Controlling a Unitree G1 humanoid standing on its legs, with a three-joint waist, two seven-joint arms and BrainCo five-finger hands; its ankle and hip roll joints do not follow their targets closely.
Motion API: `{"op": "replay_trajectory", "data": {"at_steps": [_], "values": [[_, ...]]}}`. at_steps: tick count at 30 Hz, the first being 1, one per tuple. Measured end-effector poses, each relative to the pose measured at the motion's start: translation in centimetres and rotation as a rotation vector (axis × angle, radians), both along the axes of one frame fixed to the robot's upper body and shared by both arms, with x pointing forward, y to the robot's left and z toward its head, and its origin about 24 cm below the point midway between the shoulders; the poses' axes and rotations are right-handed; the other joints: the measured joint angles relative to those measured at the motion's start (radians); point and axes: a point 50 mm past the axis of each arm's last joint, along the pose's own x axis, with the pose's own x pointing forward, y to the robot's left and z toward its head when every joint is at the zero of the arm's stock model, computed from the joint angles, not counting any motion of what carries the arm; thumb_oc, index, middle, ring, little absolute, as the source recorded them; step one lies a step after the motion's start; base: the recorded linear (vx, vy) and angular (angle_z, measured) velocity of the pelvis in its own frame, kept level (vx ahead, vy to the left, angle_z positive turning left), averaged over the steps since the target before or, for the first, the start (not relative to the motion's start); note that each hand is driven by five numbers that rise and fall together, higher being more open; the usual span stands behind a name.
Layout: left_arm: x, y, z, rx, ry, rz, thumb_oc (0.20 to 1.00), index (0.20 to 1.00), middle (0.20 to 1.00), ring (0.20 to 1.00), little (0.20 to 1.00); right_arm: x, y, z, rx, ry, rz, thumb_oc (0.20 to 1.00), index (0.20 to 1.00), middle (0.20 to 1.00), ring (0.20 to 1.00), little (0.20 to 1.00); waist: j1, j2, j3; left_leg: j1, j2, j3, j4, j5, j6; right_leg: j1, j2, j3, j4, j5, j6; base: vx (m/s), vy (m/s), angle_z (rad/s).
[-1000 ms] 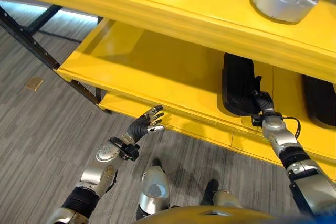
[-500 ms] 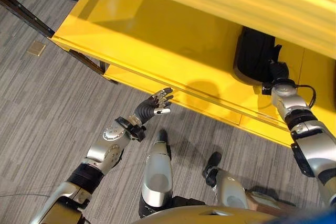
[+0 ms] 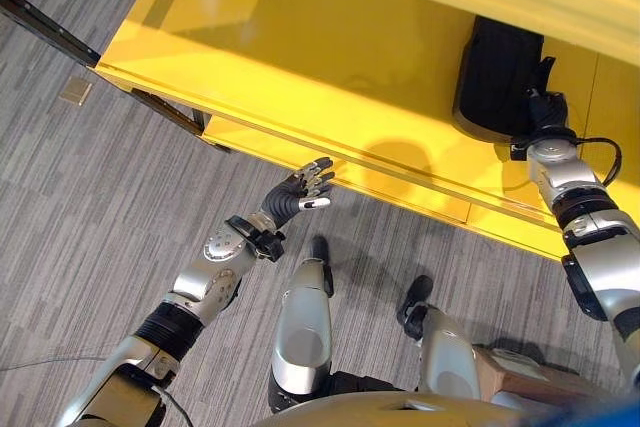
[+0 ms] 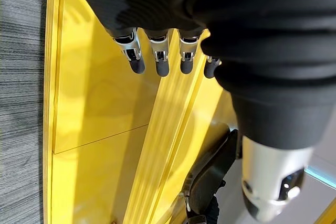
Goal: Move parts from the plastic box to the shelf.
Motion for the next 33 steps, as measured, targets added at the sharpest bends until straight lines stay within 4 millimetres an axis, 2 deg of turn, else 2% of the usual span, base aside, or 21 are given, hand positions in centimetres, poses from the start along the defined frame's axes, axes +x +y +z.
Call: {"op": "replay_trajectory", "data": {"at_steps": [7,14,21,26,33], "values": [[0.1,0.2,-0.3,0.002,0.009,0.015,1.0,1.0,1.0,1.0,1.0,0.2,-0.2,1.2,-0.07,-0.013,-0.011,0.2,0.2,0.2,0.2,0.2,-0.029,0.011,0.009,-0.013,-0.001,0.006,0.001,0.002,0.003,-0.023,-0.004,0.008,0.004,0.002,0.003,-0.02,-0.002,-0.02],[0.2,0.2,-0.2,0.003,0.007,0.019,1.0,1.0,1.0,1.0,1.0,-0.1,-1.4,1.8,-0.129,-0.002,-0.04,0.2,0.2,0.2,0.2,0.2,-0.031,0.024,0.016,-0.013,0.0,0.009,0.001,0.003,0.005,-0.03,-0.008,0.01,0.019,0.0,0.0,0.02,-0.011,0.0],[0.2,0.3,-0.3,0.006,0.015,0.029,1.0,1.0,1.0,1.0,1.0,0.0,-1.2,2.3,-0.169,-0.001,-0.033,0.2,0.2,0.2,0.2,0.2,-0.038,0.03,0.019,-0.013,-0.003,0.014,0.0,0.004,0.006,-0.037,-0.01,0.017,0.02,0.0,0.0,0.01,-0.005,-0.01],[0.1,0.3,-0.4,0.008,0.022,0.036,1.0,1.0,1.0,1.0,1.0,0.1,-1.8,3.6,-0.21,-0.005,-0.043,0.2,0.2,0.2,0.2,0.2,-0.038,0.048,0.028,-0.013,-0.005,0.018,0.0,0.004,0.006,-0.044,-0.011,0.021,0.03,0.0,0.0,0.0,0.004,-0.01],[0.2,0.3,-0.3,0.005,0.023,0.035,1.0,1.0,1.0,1.0,1.0,0.1,-1.7,4.0,-0.222,-0.021,-0.054,0.2,0.2,0.2,0.2,0.2,-0.039,0.057,0.032,-0.013,-0.007,0.022,0.001,0.005,0.007,-0.055,-0.015,0.022,0.04,-0.002,-0.004,0.01,0.006,-0.01]]}}
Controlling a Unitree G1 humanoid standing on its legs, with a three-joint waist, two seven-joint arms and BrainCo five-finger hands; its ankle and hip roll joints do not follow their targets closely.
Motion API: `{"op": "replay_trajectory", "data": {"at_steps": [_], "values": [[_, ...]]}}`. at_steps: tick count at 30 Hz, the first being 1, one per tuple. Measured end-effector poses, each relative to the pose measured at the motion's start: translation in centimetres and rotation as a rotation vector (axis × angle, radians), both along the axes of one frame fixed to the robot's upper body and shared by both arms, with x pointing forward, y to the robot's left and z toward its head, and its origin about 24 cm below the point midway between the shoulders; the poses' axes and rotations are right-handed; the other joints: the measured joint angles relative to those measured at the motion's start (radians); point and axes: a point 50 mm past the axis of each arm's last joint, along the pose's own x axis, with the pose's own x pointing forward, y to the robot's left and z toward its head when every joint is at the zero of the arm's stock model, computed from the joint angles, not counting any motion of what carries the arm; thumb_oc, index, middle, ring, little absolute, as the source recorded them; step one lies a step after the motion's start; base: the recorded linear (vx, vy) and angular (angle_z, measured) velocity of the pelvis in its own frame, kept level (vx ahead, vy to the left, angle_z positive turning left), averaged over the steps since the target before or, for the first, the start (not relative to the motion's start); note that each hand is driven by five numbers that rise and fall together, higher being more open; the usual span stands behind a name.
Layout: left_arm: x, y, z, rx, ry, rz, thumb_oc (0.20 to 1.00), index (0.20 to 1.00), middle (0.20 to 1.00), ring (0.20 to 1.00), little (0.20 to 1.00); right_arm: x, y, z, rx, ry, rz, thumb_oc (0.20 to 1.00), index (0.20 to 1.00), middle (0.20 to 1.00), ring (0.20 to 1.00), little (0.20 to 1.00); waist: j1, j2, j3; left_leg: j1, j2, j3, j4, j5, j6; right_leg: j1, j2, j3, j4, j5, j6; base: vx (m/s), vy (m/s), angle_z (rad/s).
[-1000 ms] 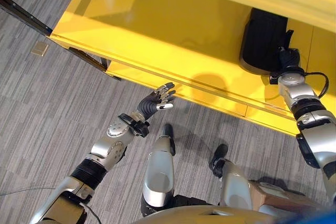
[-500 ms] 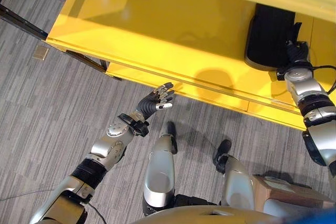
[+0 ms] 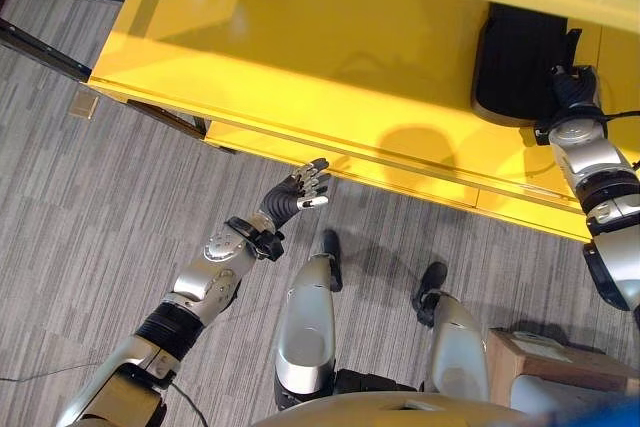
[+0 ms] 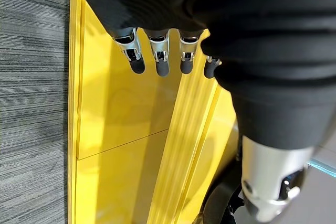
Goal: Move parts from the plastic box to the shelf.
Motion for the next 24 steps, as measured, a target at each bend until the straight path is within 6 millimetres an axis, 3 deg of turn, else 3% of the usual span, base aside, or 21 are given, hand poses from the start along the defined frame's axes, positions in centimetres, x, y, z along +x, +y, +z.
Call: {"op": "replay_trajectory", "data": {"at_steps": [11,13,14,24], "values": [[-0.1,0.0,-0.1,-0.028,0.014,0.003,1.0,1.0,1.0,1.0,1.0,0.2,0.1,1.0,-0.004,-0.016,-0.018,0.2,0.2,0.2,0.2,0.2,-0.003,0.014,0.005,-0.001,-0.003,0.007,0.0,0.004,0.004,-0.013,-0.007,0.007,0.015,-0.002,-0.002,0.0,0.0,-0.01],[-0.1,0.0,-0.1,-0.031,0.022,0.001,1.0,1.0,1.0,1.0,1.0,0.2,0.1,1.0,-0.002,-0.016,-0.021,0.555,0.555,0.555,0.555,0.555,-0.004,0.015,0.006,0.0,-0.004,0.008,0.0,0.004,0.004,-0.013,-0.008,0.007,0.015,-0.002,-0.002,0.0,0.0,0.0],[-0.1,-0.1,-0.2,-0.029,0.028,-0.002,1.0,1.0,1.0,1.0,1.0,0.2,0.1,1.1,0.0,-0.014,-0.025,1.0,1.0,1.0,1.0,1.0,-0.007,0.015,0.006,0.0,-0.007,0.008,0.0,0.005,0.005,-0.013,-0.011,0.007,0.016,-0.002,-0.002,0.0,0.0,0.0],[0.3,-0.7,0.4,-0.059,0.016,-0.044,1.0,1.0,1.0,1.0,1.0,0.2,0.2,1.2,-0.018,-0.032,-0.064,1.0,1.0,1.0,1.0,1.0,-0.022,0.015,0.006,0.0,-0.009,0.01,0.007,0.006,0.008,-0.013,-0.014,0.014,0.024,0.0,0.0,0.0,0.01,0.0]]}}
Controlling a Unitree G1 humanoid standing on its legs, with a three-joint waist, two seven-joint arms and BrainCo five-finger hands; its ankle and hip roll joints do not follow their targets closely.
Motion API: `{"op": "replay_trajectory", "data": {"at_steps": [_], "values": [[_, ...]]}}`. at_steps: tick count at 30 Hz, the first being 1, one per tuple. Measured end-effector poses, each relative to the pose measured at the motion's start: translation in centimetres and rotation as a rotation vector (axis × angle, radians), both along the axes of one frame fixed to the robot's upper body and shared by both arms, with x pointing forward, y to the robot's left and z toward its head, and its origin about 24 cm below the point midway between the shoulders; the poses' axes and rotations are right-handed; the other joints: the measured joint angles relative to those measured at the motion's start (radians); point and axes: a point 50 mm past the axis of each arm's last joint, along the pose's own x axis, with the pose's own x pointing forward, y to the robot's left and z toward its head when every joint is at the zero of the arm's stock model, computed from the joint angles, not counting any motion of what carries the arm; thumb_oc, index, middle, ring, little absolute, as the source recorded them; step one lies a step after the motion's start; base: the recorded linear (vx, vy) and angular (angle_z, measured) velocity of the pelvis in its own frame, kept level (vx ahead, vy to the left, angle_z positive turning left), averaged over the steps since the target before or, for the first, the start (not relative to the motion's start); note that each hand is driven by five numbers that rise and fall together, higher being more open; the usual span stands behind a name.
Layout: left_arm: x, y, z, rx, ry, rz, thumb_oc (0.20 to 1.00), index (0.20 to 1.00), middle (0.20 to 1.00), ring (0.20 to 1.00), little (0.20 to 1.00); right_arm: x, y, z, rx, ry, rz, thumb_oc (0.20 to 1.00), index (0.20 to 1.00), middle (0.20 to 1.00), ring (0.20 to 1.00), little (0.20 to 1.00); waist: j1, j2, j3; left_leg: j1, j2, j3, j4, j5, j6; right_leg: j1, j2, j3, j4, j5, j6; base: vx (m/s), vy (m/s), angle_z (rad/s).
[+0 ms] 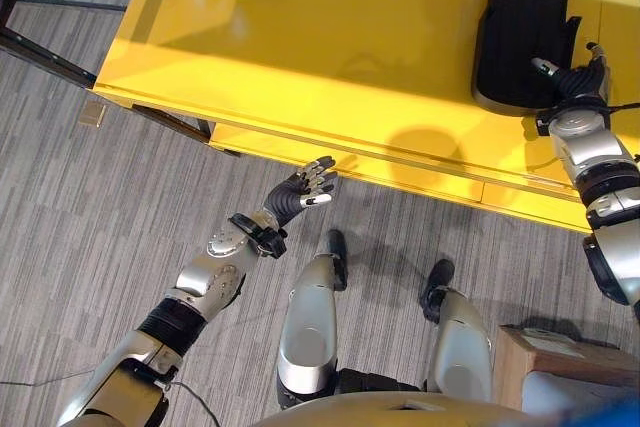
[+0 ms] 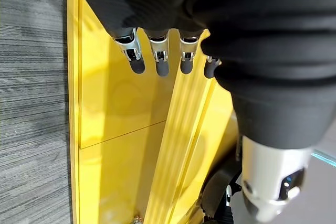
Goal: Move parts from the plastic box to the shelf.
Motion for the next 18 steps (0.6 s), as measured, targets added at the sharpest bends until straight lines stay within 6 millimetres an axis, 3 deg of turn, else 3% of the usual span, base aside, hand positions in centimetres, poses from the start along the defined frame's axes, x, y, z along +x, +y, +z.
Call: {"op": "replay_trajectory", "data": {"at_steps": [11,18], "values": [[-0.4,-0.2,-0.8,0.011,0.038,-0.013,1.0,1.0,1.0,1.0,1.0,-0.2,0.3,1.4,-0.083,-0.114,-0.04,1.0,1.0,1.0,1.0,1.0,-0.009,0.0,0.0,0.001,0.001,0.001,-0.004,0.0,0.0,0.002,0.003,0.0,-0.007,0.0,0.0,0.0,0.0,0.0],[-1.3,0.2,-1.9,0.011,0.082,-0.002,1.0,1.0,1.0,1.0,1.0,-0.8,1.6,5.4,-0.023,-0.409,-0.028,1.0,1.0,1.0,1.0,1.0,-0.018,0.004,-0.001,0.06,0.001,0.007,-0.03,0.0,-0.001,0.067,0.013,-0.002,-0.05,0.01,0.005,0.03,0.001,-0.01]]}}
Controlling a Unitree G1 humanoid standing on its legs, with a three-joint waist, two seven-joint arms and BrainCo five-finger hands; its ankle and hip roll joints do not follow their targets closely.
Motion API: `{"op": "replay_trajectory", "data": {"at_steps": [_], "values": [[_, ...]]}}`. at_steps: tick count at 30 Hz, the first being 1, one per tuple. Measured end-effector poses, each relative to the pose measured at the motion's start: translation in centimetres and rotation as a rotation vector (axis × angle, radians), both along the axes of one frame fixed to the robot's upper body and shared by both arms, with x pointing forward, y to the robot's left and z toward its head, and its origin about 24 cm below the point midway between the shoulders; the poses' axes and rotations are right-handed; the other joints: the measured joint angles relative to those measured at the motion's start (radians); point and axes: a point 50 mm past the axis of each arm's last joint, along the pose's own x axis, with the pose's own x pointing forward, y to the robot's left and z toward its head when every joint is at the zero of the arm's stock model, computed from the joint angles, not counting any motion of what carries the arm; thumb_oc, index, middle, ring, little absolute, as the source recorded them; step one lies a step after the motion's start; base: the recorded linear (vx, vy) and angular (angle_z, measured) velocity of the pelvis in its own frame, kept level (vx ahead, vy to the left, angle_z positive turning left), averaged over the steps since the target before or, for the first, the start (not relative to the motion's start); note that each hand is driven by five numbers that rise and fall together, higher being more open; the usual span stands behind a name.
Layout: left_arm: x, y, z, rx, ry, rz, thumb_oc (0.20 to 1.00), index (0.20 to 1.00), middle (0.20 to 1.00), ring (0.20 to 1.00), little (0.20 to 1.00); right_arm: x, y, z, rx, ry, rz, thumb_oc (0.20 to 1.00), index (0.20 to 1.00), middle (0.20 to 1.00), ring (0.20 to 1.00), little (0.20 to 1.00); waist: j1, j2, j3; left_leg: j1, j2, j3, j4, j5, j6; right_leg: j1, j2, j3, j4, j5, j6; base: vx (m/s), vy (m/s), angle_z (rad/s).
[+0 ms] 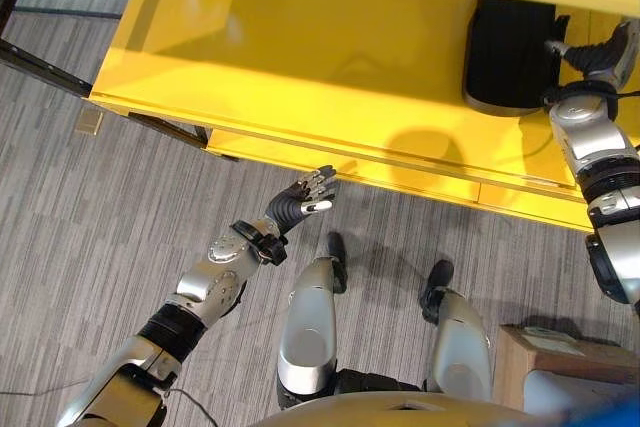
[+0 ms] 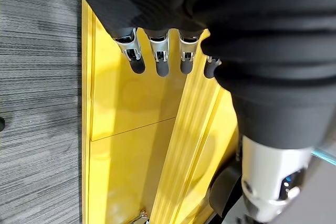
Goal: Move parts from the plastic box to the shelf.
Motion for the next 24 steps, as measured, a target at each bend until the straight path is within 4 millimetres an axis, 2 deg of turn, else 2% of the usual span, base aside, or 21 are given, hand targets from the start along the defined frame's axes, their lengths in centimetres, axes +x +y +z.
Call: {"op": "replay_trajectory", "data": {"at_steps": [2,5,9,12,13,16,18,20,22,24], "values": [[-0.8,0.5,-0.5,-0.012,0.021,0.018,1.0,1.0,1.0,1.0,1.0,-0.7,1.4,1.5,-0.052,-0.118,0.063,1.0,1.0,1.0,1.0,1.0,-0.014,0.0,-0.001,0.038,0.0,0.007,-0.024,0.001,-0.003,0.039,0.007,-0.002,-0.046,0.015,0.006,0.08,0.028,-0.05],[-1.0,0.8,-0.6,-0.015,0.031,0.034,1.0,1.0,1.0,1.0,1.0,-1.6,2.2,1.5,-0.048,-0.172,0.135,1.0,1.0,1.0,1.0,1.0,-0.023,-0.001,-0.003,0.063,-0.001,0.013,-0.035,-0.001,-0.006,0.063,0.009,0.0,-0.063,0.018,0.008,0.07,0.008,-0.06],[-1.2,1.5,-0.2,-0.042,0.016,0.072,1.0,1.0,1.0,1.0,1.0,-2.8,2.4,-0.4,-0.037,-0.149,0.208,1.0,1.0,1.0,1.0,1.0,-0.037,-0.015,-0.013,0.084,0.0,0.022,-0.053,0.0,-0.007,0.082,0.011,0.006,-0.073,0.019,0.008,0.05,0.009,-0.05],[-2.1,1.9,-1.0,-0.071,0.034,0.105,1.0,1.0,1.0,1.0,1.0,-4.3,3.1,-3.1,-0.095,-0.082,0.263,1.0,1.0,1.0,1.0,1.0,-0.065,-0.039,-0.06,0.108,-0.001,0.03,-0.075,0.0,-0.007,0.109,0.019,0.01,-0.108,0.025,0.009,0.01,0.05,-0.07],[-2.3,1.9,-1.2,-0.074,0.043,0.099,1.0,1.0,1.0,1.0,1.0,-4.6,3.2,-4.4,-0.085,-0.042,0.277,1.0,1.0,1.0,1.0,1.0,-0.074,-0.05,-0.079,0.112,-0.001,0.032,-0.082,0.0,-0.008,0.11,0.021,0.01,-0.113,0.025,0.009,0.02,0.096,-0.11],[-3.4,1.4,-2.5,-0.096,0.075,0.099,1.0,1.0,1.0,1.0,1.0,-6.7,3.8,-11.5,0.027,0.155,0.33,1.0,1.0,1.0,1.0,1.0,-0.087,-0.088,-0.14,0.154,-0.003,0.046,-0.104,0.0,-0.012,0.142,0.032,0.016,-0.142,0.027,0.007,0.03,0.102,-0.12],[-4.4,1.1,-3.4,-0.1,0.102,0.109,1.0,1.0,1.0,1.0,1.0,-9.6,4.3,-16.5,0.11,0.277,0.364,1.0,1.0,1.0,1.0,1.0,-0.104,-0.1,-0.173,0.175,-0.002,0.05,-0.114,-0.008,-0.024,0.163,0.036,0.02,-0.159,0.026,0.006,0.01,0.128,-0.07],[-5.6,1.7,-4.6,-0.047,0.127,0.128,1.0,1.0,1.0,1.0,1.0,-12.5,4.9,-20.6,0.201,0.399,0.379,1.0,1.0,1.0,1.0,1.0,-0.133,-0.11,-0.201,0.183,-0.006,0.057,-0.123,-0.009,-0.025,0.169,0.039,0.032,-0.171,0.029,0.006,0.0,0.133,-0.13],[-5.9,2.1,-5.3,0.044,0.124,0.134,1.0,1.0,1.0,1.0,1.0,-14.0,5.0,-22.5,0.267,0.471,0.39,1.0,1.0,1.0,1.0,1.0,-0.161,-0.112,-0.203,0.202,-0.006,0.073,-0.128,-0.01,-0.027,0.18,0.038,0.048,-0.18,0.035,0.007,0.01,0.163,-0.24],[-6.2,2.9,-5.6,0.125,0.105,0.168,1.0,1.0,1.0,1.0,1.0,-15.2,4.7,-23.6,0.238,0.539,0.413,1.0,1.0,1.0,1.0,1.0,-0.177,-0.113,-0.233,0.203,-0.007,0.082,-0.13,-0.013,-0.028,0.178,0.039,0.067,-0.192,0.039,0.007,-0.02,0.232,-0.17]]}}
